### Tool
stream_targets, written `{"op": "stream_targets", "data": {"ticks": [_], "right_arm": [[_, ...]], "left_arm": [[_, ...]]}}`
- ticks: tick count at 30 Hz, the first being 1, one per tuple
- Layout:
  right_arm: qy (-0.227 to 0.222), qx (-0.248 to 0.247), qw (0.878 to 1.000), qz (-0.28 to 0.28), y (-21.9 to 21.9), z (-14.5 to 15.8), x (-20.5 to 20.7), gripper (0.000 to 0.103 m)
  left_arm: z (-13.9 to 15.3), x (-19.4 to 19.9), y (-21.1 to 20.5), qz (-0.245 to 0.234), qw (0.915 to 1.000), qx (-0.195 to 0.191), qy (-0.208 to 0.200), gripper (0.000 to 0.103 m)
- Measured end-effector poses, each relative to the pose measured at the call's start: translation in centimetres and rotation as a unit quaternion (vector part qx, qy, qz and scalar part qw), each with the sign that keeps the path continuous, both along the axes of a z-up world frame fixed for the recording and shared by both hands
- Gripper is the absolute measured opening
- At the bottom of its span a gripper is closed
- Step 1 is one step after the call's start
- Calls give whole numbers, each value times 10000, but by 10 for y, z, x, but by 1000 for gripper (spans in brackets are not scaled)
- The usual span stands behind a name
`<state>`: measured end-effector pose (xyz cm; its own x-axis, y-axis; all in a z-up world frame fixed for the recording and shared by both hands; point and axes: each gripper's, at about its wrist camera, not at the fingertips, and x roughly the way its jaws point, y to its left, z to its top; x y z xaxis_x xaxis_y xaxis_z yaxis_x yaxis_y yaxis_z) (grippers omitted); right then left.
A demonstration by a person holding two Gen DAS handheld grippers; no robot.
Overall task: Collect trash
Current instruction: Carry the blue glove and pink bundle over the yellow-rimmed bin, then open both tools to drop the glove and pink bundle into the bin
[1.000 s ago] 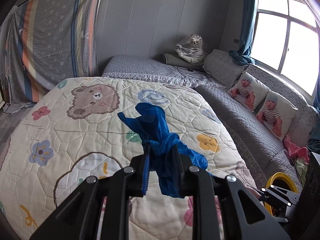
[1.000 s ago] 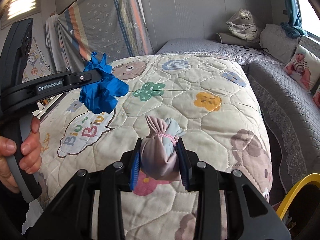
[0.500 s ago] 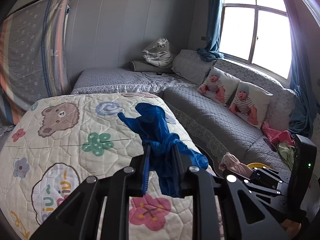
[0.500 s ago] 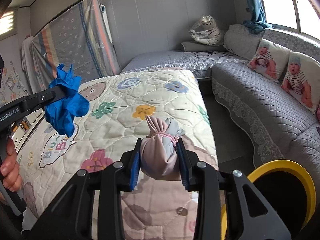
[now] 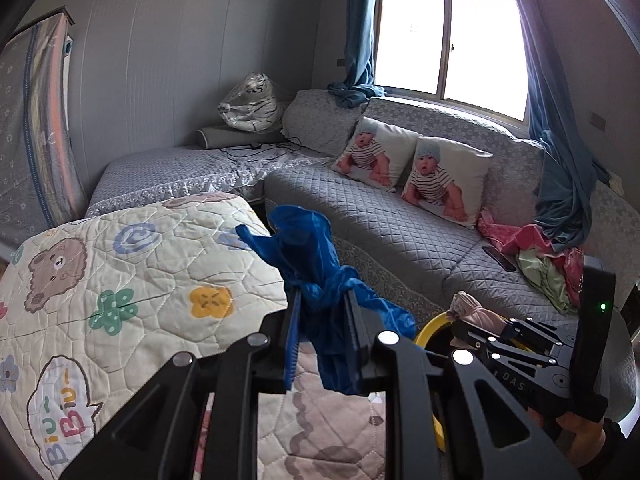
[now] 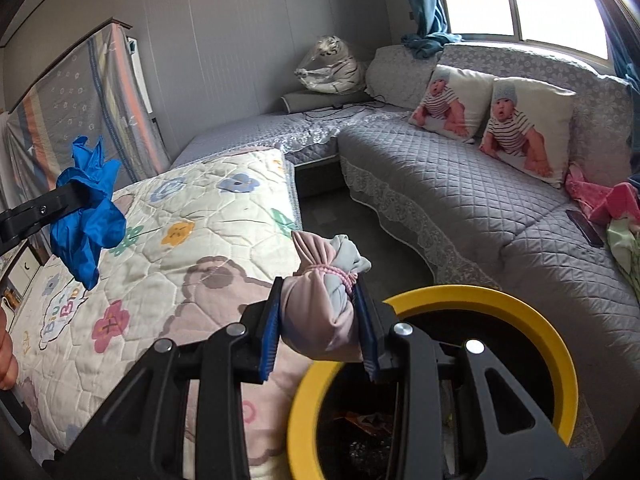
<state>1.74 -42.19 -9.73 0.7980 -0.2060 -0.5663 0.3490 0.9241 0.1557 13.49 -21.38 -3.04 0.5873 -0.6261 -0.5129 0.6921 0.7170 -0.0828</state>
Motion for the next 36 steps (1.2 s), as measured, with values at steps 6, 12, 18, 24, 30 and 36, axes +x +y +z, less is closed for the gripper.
{"op": "stream_targets", "data": {"ticks": [6,12,18,24,30,36], "right_arm": [[133,-69,9983,-570,-34,-12,-32,32],[305,101,9946,-988,-62,-28,-58,32],[518,292,9908,-1214,-79,-47,-72,32],[694,402,9872,-1378,-89,-60,-77,33],[720,333,9853,-1512,-97,-58,-81,42],[694,120,9815,-1778,-98,-46,-84,65]], "left_arm": [[-13,-12,-44,-461,9988,131,114,18],[-48,-22,-99,-1025,9932,338,444,18],[-85,-19,-142,-1411,9832,544,1024,18],[-103,-18,-162,-1529,9775,590,1325,25],[-101,-7,-149,-1166,9820,399,1432,54],[-81,1,-122,-866,9887,26,1227,83]]}}
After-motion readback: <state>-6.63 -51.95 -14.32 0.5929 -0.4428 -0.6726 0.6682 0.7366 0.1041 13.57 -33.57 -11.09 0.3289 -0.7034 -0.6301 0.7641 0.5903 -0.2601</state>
